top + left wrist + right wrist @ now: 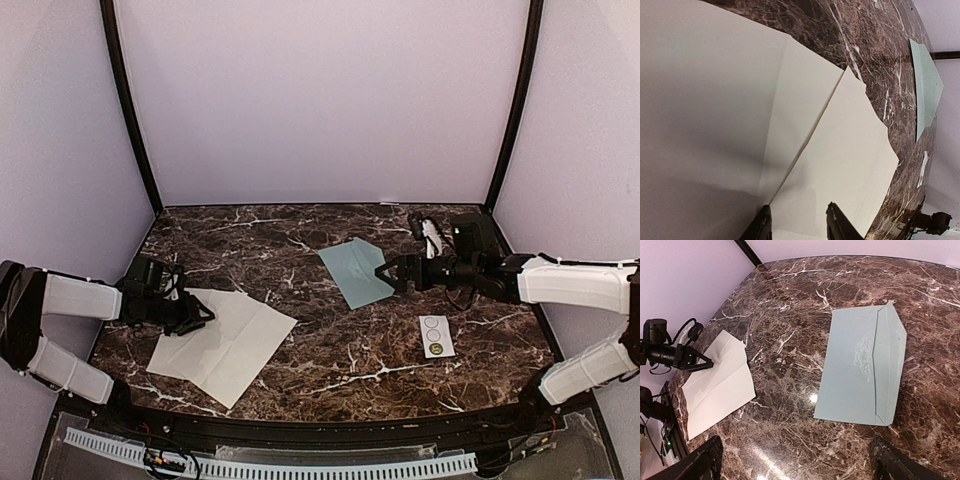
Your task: Place the letter into the envelope and seal it
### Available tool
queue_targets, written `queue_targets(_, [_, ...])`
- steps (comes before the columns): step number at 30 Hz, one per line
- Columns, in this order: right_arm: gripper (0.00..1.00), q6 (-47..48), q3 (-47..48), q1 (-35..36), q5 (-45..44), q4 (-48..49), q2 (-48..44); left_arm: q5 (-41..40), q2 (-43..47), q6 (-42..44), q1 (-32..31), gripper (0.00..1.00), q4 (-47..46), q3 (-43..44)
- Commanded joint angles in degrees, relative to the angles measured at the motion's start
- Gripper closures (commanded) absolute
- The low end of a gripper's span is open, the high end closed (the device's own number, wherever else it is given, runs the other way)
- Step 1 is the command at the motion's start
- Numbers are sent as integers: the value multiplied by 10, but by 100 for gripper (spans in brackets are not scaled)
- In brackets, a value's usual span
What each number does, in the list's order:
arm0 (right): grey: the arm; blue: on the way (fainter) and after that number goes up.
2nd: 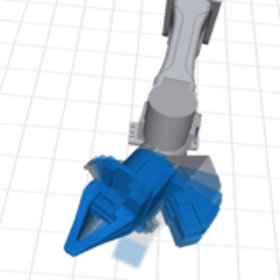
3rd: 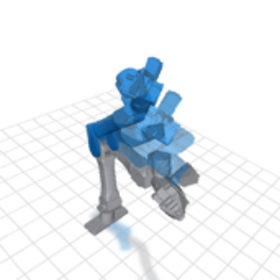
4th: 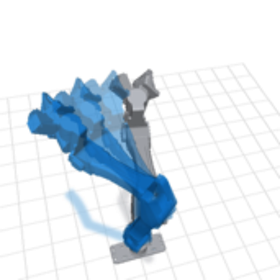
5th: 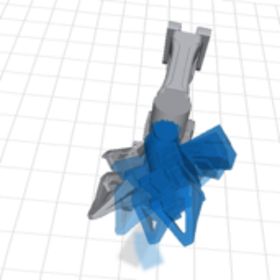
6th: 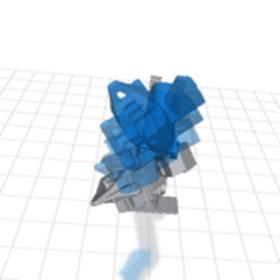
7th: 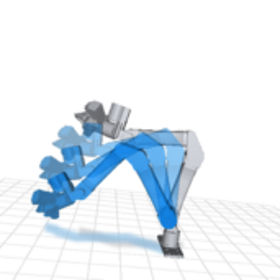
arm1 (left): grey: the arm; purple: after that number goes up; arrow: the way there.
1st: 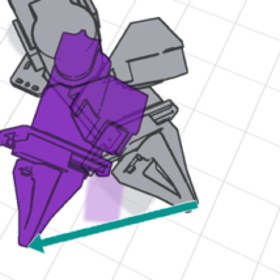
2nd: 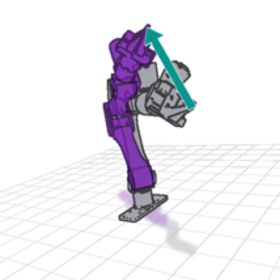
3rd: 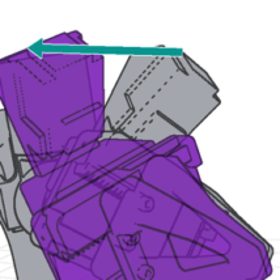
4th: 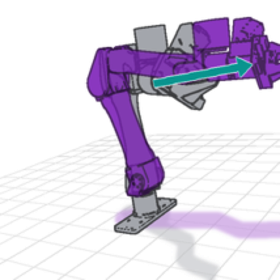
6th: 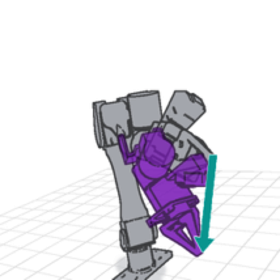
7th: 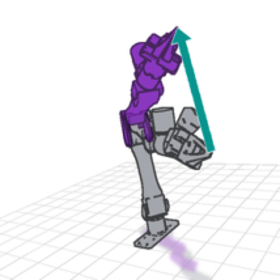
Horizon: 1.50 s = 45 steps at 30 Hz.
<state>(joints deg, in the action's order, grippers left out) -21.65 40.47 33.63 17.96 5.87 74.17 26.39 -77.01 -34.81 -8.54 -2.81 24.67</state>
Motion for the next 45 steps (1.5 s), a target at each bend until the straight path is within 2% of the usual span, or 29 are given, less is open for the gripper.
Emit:
queue_targets(1, [1,2,26,28,-16,15,18,9,-33,-5,-30,64,16,4])
queue_targets(8, [1,-11,41,71,-33,37,45,17,-87,-8,-86,66,-24,27])
queue_targets(16, [2,-50,39,95,-35,68,61,16,-175,-14,-147,70,-90,92])
queue_targets(23, [3,-89,8,101,-43,115,41,-15,-194,-12,-184,71,-98,150])
queue_targets(26, [3,-96,9,101,-59,110,34,-70,-134,-14,-184,65,-81,154])
queue_targets(28, [5,-104,13,102,-79,100,31,-108,-86,-13,-184,54,-50,155])
queue_targets(29, [5,-109,12,102,-93,98,27,-122,-55,-12,-184,45,-13,155])
queue_targets(31, [6,-114,7,104,-113,100,25,-157,-13,-11,-184,35,53,151])
queue_targets(33, [7,-116,8,105,-116,101,30,-172,26,-20,-184,30,114,138])
queue_targets(37, [12,-126,22,109,-102,94,64,-148,108,-70,-183,28,175,89])
queue_targets(41, [12,-129,35,127,-92,90,101,-141,158,-123,-185,30,219,38])
queue_targets(45, [13,-135,54,149,-82,78,142,-129,187,-157,-186,30,208,-5])
